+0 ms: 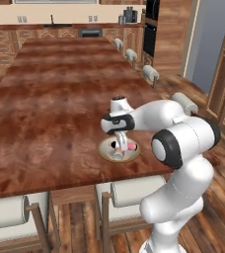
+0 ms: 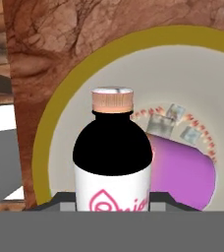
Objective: Open the fridge, grab two sodas, and place both sodas inside the bowl with ice on the dining counter.
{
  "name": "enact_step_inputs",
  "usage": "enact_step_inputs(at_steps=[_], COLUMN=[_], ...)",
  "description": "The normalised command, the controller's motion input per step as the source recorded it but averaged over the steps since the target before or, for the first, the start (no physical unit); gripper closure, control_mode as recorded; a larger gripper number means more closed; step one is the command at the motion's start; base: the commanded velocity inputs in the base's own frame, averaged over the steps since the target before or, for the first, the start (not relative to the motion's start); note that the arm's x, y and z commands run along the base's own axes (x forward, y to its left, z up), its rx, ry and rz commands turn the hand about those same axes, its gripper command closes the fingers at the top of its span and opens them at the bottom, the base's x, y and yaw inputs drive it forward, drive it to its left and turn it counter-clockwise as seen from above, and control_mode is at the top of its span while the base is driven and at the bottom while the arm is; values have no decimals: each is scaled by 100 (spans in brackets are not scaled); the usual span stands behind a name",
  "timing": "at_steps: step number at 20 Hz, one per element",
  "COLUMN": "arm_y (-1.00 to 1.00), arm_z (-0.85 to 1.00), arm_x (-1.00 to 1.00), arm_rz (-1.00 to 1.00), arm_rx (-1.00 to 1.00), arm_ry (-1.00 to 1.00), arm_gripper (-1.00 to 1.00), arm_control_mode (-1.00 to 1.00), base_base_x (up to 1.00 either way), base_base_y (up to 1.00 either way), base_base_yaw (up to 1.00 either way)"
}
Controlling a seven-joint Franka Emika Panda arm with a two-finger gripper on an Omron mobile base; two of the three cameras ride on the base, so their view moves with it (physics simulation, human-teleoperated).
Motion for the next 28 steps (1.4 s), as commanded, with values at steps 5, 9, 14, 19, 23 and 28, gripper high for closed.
enact_step_inputs(at_steps=[5,9,14,19,23,28], arm_y=[11,9,2,-18,-34,-31], arm_z=[-17,-24,-23,16,67,76], arm_x=[5,0,0,-51,-51,-48], arm_rz=[2,2,4,-1,-6,-5], arm_rx=[0,0,0,3,2,2], arm_ry=[0,3,4,-9,-18,-19], arm_gripper=[100,-100,-100,-100,-100,-100], arm_control_mode=[-100,-100,-100,-100,-100,-100], base_base_x=[0,0,0,0,0,0], base_base_y=[0,0,0,0,0,0], base_base_yaw=[0,0,0,0,0,0])
